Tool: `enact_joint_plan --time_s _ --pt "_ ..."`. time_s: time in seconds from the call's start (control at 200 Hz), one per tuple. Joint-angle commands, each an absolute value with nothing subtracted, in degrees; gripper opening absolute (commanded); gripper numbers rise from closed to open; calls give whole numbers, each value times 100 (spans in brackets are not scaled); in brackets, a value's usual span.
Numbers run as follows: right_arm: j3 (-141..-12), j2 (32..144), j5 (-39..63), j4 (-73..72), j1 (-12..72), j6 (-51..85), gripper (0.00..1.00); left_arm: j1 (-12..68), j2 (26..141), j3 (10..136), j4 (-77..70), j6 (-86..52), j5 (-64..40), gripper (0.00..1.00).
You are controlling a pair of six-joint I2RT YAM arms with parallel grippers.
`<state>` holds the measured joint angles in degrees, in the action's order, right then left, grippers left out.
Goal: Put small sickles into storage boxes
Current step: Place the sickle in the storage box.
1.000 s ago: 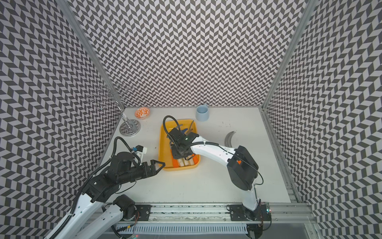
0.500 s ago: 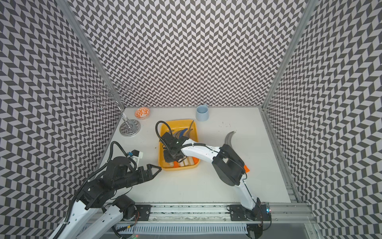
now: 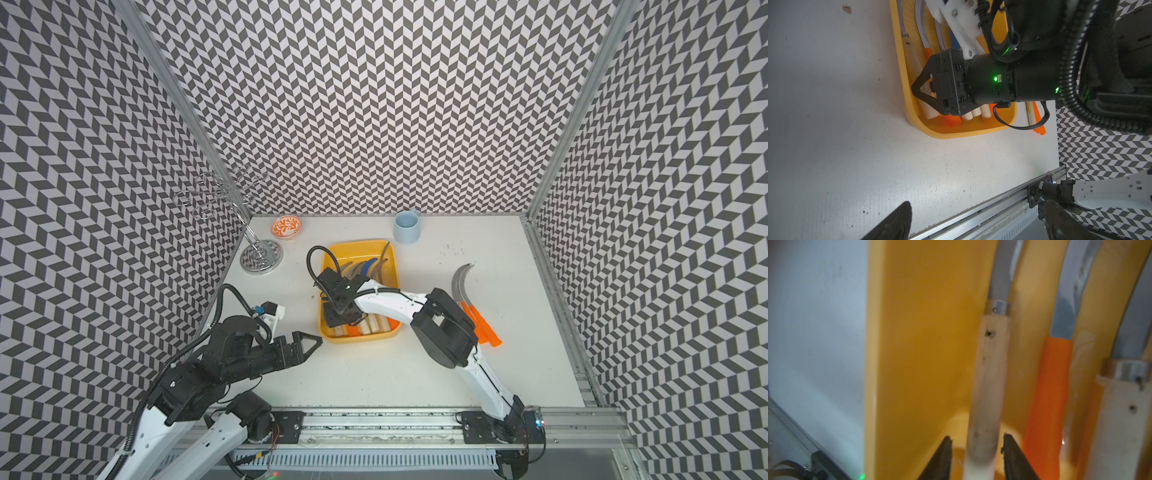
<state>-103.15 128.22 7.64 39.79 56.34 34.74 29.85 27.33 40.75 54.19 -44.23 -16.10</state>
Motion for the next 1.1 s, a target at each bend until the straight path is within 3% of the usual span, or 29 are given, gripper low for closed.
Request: enact_joint_plan --time_s 0.0,0.17,0.521,0.726,1.097 --pt "-10277 12519 711 3859 5592 3546 51 2953 2912 4278 5425 -4255 -1522 100" --pt "-10133 12172 587 4024 5429 3551 60 2958 3139 4444 5311 -4125 -1554 100" --pt "-10026 11827 -162 4416 4482 3278 60 2953 3754 4606 4872 -3846 -1704 100" --pt "-10815 12387 -595 4665 3896 2883 57 2954 4002 4526 4676 -3762 -1734 100" --pt "-12112 13567 -337 4650 3533 2400 48 2875 4415 4411 4474 -3580 -1774 100"
